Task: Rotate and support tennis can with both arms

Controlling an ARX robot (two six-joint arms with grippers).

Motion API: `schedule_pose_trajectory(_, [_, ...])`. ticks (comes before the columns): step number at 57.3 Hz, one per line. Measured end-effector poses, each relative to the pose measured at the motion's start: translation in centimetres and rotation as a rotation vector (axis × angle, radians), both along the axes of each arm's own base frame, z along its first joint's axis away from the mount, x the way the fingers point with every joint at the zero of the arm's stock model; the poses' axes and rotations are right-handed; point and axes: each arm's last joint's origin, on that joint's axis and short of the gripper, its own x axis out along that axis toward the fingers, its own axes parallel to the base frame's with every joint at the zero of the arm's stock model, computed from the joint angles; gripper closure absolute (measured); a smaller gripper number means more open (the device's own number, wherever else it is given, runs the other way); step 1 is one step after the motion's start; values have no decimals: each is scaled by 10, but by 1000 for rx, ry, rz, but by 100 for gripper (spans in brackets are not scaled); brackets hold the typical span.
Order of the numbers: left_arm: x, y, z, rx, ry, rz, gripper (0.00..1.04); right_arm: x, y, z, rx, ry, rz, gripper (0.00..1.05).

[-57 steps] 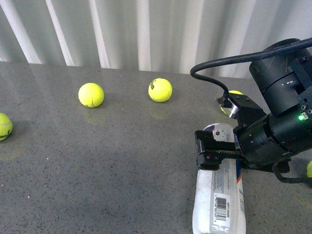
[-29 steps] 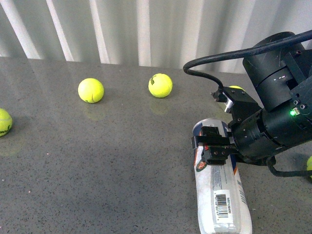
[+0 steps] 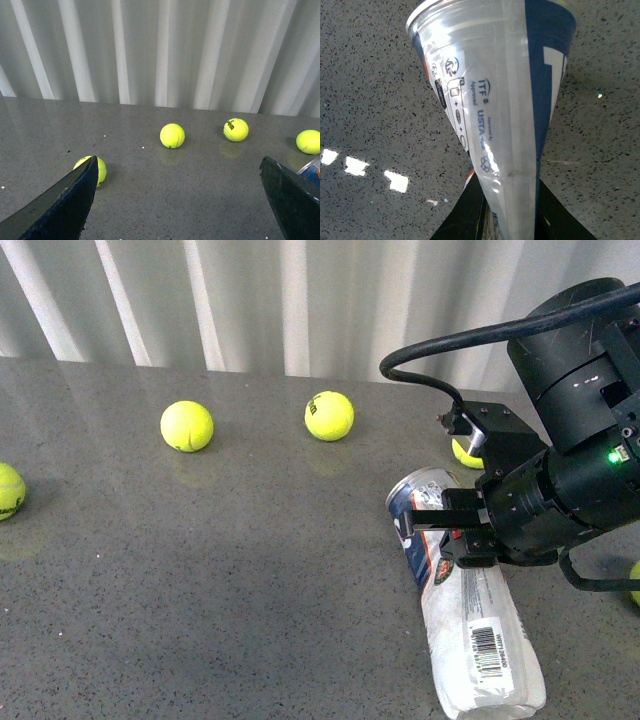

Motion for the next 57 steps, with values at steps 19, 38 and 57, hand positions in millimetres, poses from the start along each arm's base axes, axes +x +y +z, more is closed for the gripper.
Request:
schedule_pose_trajectory(19, [0,0,0,0,0,0,7,-6,2,45,-283,-369,152,98])
schedule_pose_trajectory(38, [0,0,0,0,0,0,7,-12,0,27,-791,-737,660,99])
schedule_pose_trajectory(57, [0,0,0,0,0,0,7,-18,21,-15,-919,-800,1035,99])
